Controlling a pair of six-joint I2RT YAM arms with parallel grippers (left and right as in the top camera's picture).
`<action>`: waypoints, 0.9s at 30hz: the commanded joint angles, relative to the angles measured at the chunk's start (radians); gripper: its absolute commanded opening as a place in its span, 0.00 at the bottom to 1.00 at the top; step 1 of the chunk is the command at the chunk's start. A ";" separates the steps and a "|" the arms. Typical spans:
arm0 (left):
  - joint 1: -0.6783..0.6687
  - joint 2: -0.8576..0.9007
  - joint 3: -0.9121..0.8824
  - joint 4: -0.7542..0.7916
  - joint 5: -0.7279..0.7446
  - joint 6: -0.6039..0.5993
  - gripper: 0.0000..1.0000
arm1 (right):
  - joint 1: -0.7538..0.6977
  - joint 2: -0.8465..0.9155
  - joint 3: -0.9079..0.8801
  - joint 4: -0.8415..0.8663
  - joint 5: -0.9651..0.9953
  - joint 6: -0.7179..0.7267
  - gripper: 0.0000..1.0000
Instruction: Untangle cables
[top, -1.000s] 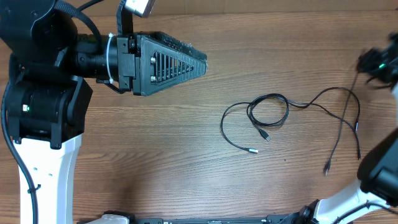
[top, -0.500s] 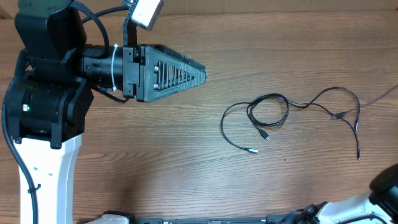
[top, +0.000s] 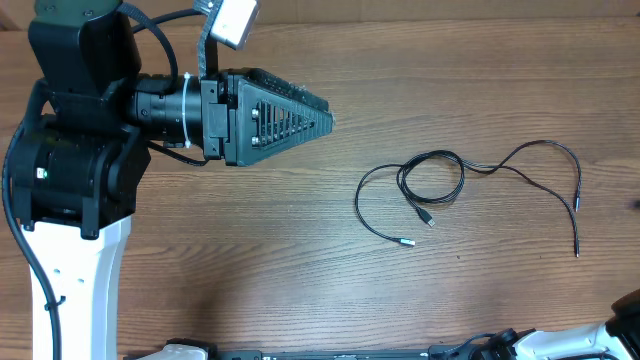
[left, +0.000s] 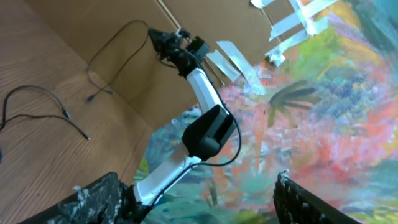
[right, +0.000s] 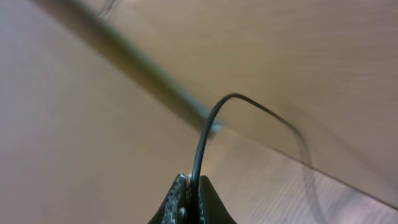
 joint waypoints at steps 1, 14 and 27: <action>-0.002 0.006 0.014 -0.030 -0.025 0.061 0.79 | 0.007 -0.010 0.043 0.072 -0.166 0.079 0.04; -0.002 0.006 0.014 -0.085 -0.032 0.122 0.81 | 0.021 -0.010 0.042 0.120 -0.357 0.003 1.00; 0.000 0.006 0.014 -0.085 -0.031 0.158 0.85 | 0.298 -0.009 0.036 -0.564 -0.271 -0.533 1.00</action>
